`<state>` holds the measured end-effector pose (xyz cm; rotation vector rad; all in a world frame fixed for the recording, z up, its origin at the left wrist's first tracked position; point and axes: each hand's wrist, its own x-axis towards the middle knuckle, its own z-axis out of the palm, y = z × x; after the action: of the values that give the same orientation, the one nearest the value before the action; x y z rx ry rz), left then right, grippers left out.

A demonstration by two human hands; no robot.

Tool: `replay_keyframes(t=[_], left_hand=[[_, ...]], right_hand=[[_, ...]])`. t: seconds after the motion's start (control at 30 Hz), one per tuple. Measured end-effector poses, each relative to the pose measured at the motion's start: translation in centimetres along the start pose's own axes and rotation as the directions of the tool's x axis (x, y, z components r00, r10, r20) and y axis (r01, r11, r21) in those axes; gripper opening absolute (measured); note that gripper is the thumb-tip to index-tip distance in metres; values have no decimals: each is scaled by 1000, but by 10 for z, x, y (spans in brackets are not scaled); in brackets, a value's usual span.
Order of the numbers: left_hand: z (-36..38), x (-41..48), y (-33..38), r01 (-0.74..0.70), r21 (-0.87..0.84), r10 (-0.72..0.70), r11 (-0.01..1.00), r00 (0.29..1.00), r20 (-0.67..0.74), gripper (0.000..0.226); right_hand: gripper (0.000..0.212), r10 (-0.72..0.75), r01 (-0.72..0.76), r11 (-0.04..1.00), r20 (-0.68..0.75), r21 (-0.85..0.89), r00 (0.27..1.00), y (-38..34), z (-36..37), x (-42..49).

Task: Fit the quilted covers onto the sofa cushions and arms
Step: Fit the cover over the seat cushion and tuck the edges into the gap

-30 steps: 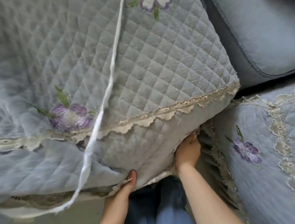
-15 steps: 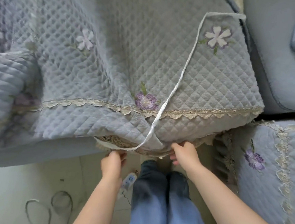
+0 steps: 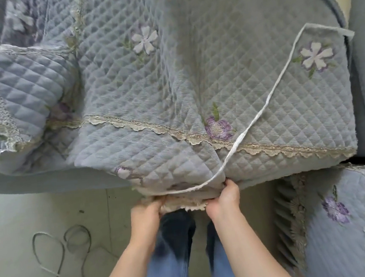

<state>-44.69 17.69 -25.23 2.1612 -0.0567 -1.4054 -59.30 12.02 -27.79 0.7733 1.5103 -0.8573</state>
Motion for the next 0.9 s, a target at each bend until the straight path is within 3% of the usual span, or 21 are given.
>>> replay_keyframes(t=[0.03,0.1,0.17,0.27,0.33,0.43,0.53,0.6,0.67,0.73,0.8,0.87,0.9], left_hand=[[-14,-1,-21,116,-37,-116,993,993,4,4],[-26,1,-50,302,-83,-302,950,953,22,12],[-15,22,-46,351,-63,-353,934,935,-26,12],[-2,54,-7,317,49,-316,947,948,-24,28],[-12,57,7,276,93,-285,957,953,105,32],[-39,46,7,123,-26,-117,992,978,174,42],[-63,38,5,21,-154,-2,988,992,125,45],[-73,39,-2,14,-74,-8,997,996,86,37],[-78,44,-3,133,1,-133,991,988,76,33],[-81,52,6,246,69,-254,967,957,141,36],[-94,57,23,268,173,-304,948,923,235,34],[-117,62,41,177,110,-198,978,956,217,29],[-132,69,52,131,-26,-125,991,978,165,28]], right_hand=[[27,-31,25,996,-77,-81,997,10,-4,5],[31,-152,61,937,-243,-345,958,24,-16,17],[29,-202,32,874,-303,-485,931,25,-19,32],[31,-133,12,895,-241,-446,961,7,-6,39],[28,-197,55,859,-230,-509,953,5,-4,37],[26,-325,79,681,-203,-728,924,18,-17,21],[33,-495,172,240,32,-956,868,35,-21,-10],[24,-546,298,-45,273,-954,792,41,-11,-36],[11,-512,420,-261,494,-869,703,44,5,-67],[13,-420,547,-390,672,-741,610,48,32,-94],[10,-352,639,-433,772,-636,529,54,67,-112],[7,-250,668,-481,819,-568,517,63,105,-119],[14,-163,673,-500,822,-545,545,70,124,-120]])
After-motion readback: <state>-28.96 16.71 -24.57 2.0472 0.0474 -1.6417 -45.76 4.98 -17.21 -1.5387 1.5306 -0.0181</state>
